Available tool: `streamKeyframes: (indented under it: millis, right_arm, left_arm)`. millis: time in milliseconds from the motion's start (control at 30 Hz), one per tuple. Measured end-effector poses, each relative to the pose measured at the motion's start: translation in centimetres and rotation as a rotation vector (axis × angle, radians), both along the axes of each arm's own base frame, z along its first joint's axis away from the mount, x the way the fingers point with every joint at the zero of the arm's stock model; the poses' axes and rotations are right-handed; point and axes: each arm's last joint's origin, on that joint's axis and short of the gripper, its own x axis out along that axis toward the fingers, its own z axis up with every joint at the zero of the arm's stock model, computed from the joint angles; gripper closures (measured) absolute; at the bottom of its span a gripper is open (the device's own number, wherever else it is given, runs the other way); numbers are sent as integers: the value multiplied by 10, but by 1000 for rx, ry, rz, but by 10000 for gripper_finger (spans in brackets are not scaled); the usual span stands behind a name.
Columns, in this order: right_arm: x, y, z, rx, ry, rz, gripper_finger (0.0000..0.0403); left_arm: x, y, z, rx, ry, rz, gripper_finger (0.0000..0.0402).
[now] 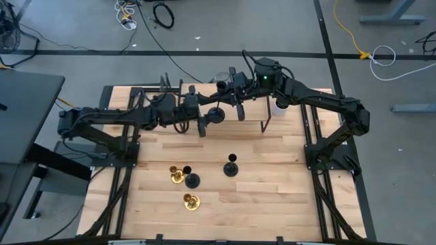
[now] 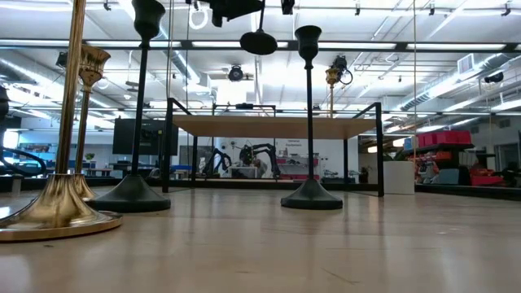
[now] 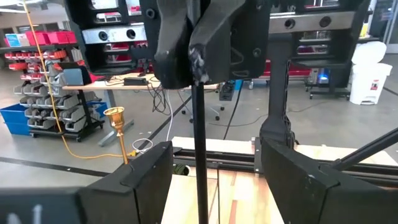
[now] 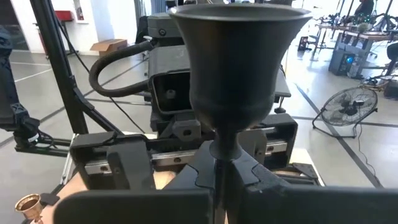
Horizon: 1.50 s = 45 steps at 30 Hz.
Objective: Pick & Place candle stick holders
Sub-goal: Put the bottom black candle holder on the shelf
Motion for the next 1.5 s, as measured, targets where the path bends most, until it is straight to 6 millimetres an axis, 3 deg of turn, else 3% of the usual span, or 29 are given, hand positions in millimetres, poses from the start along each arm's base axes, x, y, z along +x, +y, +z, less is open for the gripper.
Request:
streamKeyframes:
  millis: [400, 1267, 1500]
  right_arm:
    - [0, 0, 0, -3, 3, 0, 398]
    - [0, 0, -1, -7, 8, 5, 397]
    - [0, 0, -1, -11, 9, 6, 397]
  left_arm:
    - [6, 1, 1, -1, -2, 0, 181]
    - [5, 1, 2, -4, -4, 3, 385]
    - [5, 3, 2, -14, -7, -26, 383]
